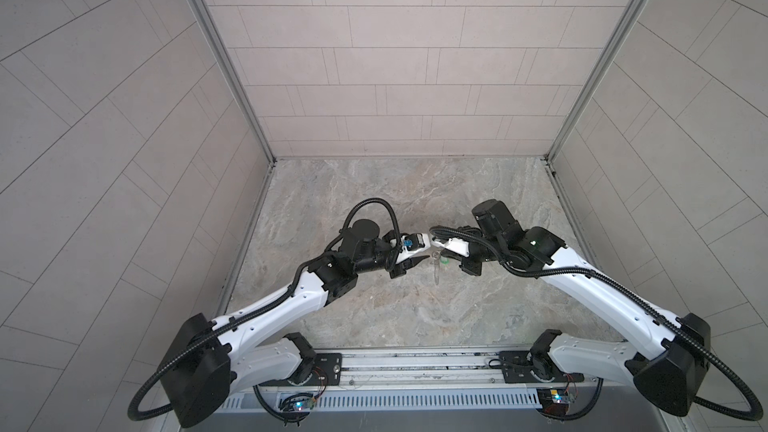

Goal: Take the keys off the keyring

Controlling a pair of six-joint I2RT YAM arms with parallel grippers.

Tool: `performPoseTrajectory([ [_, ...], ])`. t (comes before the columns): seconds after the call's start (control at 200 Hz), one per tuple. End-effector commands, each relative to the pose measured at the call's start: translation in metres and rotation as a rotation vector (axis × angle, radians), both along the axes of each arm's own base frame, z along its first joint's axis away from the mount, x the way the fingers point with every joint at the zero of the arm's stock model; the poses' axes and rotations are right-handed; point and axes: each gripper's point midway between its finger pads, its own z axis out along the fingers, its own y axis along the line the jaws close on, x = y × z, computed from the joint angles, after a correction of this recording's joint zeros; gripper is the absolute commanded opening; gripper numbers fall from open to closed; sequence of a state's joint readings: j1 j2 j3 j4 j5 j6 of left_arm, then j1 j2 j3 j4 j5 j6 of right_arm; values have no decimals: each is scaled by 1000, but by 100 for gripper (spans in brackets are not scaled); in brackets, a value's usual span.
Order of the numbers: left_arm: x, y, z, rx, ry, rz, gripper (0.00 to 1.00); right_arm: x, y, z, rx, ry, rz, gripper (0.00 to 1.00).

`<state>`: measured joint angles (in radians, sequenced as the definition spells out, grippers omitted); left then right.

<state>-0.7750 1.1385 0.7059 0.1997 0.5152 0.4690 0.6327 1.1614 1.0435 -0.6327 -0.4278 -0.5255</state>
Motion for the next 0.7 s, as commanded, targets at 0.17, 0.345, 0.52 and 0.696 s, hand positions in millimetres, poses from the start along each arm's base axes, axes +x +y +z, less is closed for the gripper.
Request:
performPoseTrajectory([
  [0.17,24,-2,13,-15,-122,141,39,3,2,37,35,-179,-18,0],
  [0.345,15,-9,8,8,-144,72,37,0,4,35,16,-142,-1,0],
  [0.52,34,6,11,38,-218,200,37,-1,5,38,26,-167,1,0],
  [0.696,28,-15,6,13,-136,103,37,-1,9,43,56,-170,8,0],
])
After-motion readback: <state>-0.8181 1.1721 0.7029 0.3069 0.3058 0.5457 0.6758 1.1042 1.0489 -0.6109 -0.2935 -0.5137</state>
